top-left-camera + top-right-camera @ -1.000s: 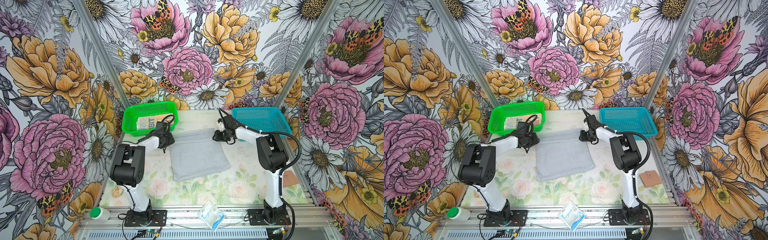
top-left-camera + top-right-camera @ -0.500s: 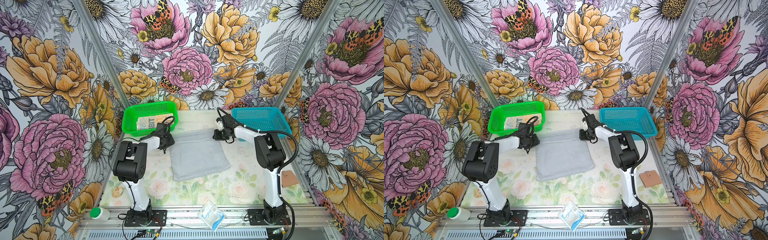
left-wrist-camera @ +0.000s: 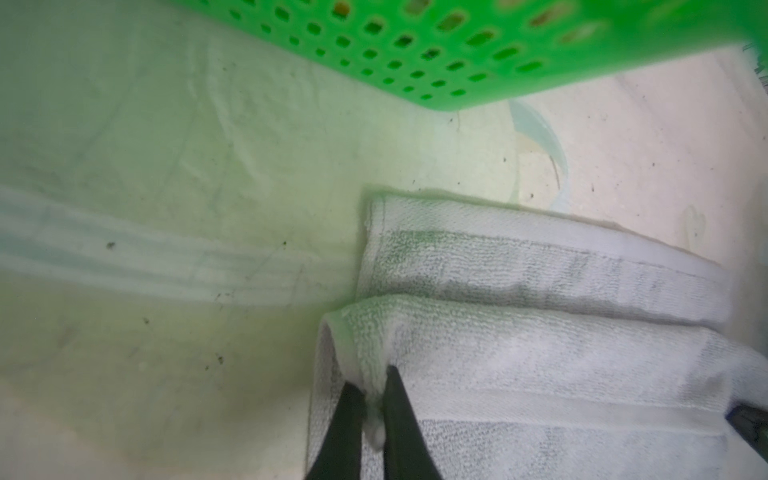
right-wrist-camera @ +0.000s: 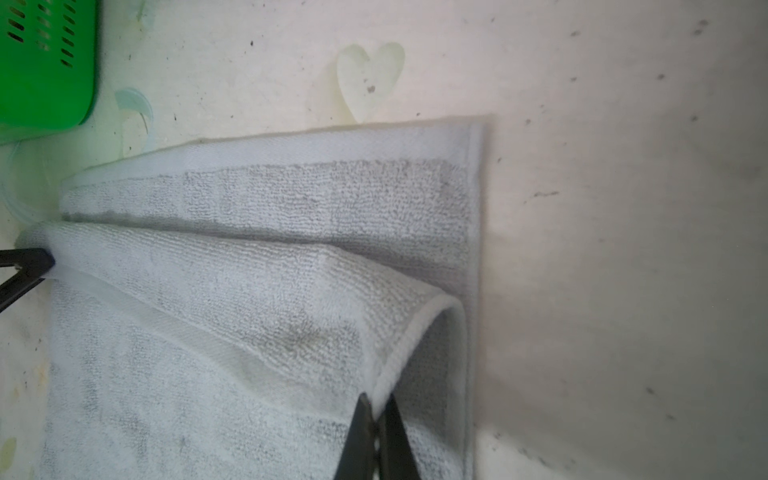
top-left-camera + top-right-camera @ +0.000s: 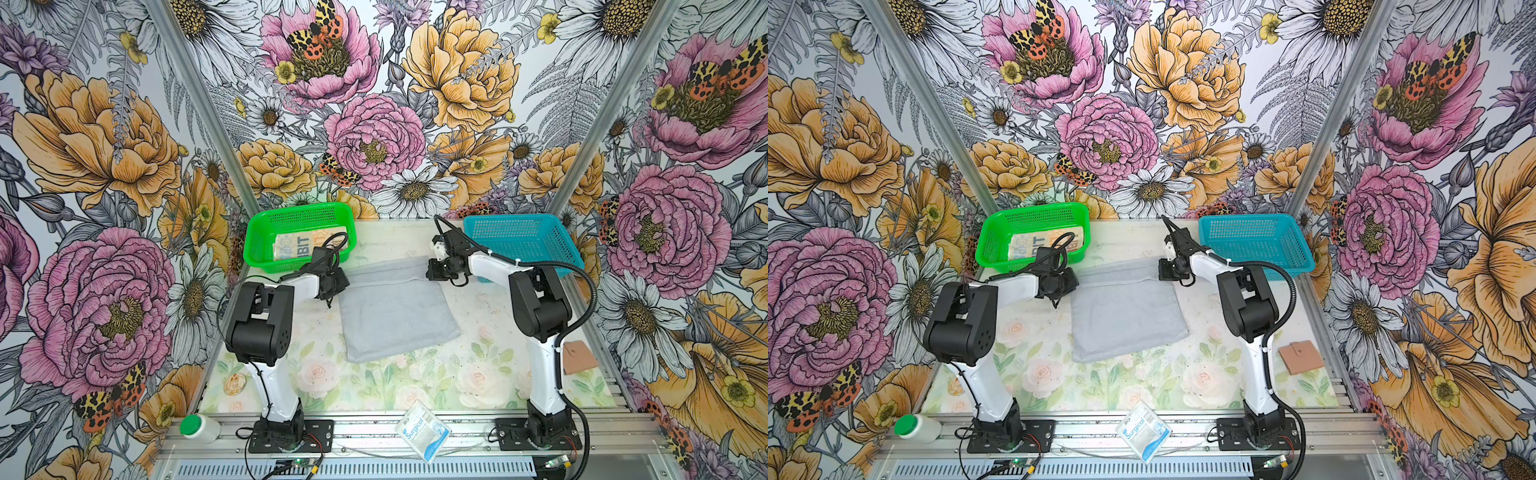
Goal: Fold and stack the towels
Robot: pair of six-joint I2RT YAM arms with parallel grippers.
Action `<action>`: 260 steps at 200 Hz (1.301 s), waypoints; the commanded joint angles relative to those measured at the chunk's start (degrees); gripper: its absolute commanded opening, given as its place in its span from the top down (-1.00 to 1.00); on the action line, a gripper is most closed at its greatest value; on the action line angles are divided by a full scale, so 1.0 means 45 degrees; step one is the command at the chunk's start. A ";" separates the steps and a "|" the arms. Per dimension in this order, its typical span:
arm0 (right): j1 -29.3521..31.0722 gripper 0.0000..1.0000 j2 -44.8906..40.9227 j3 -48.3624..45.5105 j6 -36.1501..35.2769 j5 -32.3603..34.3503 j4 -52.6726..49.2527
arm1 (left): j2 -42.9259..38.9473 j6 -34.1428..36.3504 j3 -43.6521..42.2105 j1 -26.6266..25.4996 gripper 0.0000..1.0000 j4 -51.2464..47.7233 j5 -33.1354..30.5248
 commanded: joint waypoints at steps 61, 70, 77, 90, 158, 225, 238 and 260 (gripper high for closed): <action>-0.0027 1.00 -0.5312 -0.2418 0.0291 -0.0795 -0.0119 | -0.4994 0.0368 -0.1088 -0.0720 1.00 -0.1361 0.0374; 0.0000 1.00 -0.6216 -0.3037 0.0431 -0.0940 -0.0144 | -0.5781 0.0610 -0.1126 -0.1124 1.00 -0.2075 0.0296; 0.0030 1.00 -0.6992 -0.3600 0.0526 -0.1026 -0.0183 | -0.6590 0.0751 -0.1199 -0.1496 1.00 -0.2598 0.0066; 0.0125 1.00 -0.8510 -0.4544 0.0768 -0.1065 -0.0292 | -0.8010 0.0884 -0.1311 -0.2336 1.00 -0.3711 -0.0548; 0.1030 1.00 -1.4825 -0.6333 0.1712 -0.1169 -0.2345 | -1.4185 -0.0582 -0.1966 -0.6670 1.00 -0.6210 -0.1381; 0.1300 1.00 -1.7118 -0.6525 0.2296 -0.0634 -0.3385 | -1.5050 -0.1317 -0.1826 -1.1233 1.00 -0.6779 -0.5123; 0.1301 1.00 -1.6928 -0.6676 0.2224 -0.0522 -0.3399 | -1.4992 -0.1405 -0.1752 -1.1852 1.00 -0.6890 -0.6129; 0.1319 1.00 -1.6092 -0.6729 0.1963 -0.0430 -0.3372 | -1.4610 -0.1495 -0.1566 -1.1914 1.00 -0.7489 -0.7285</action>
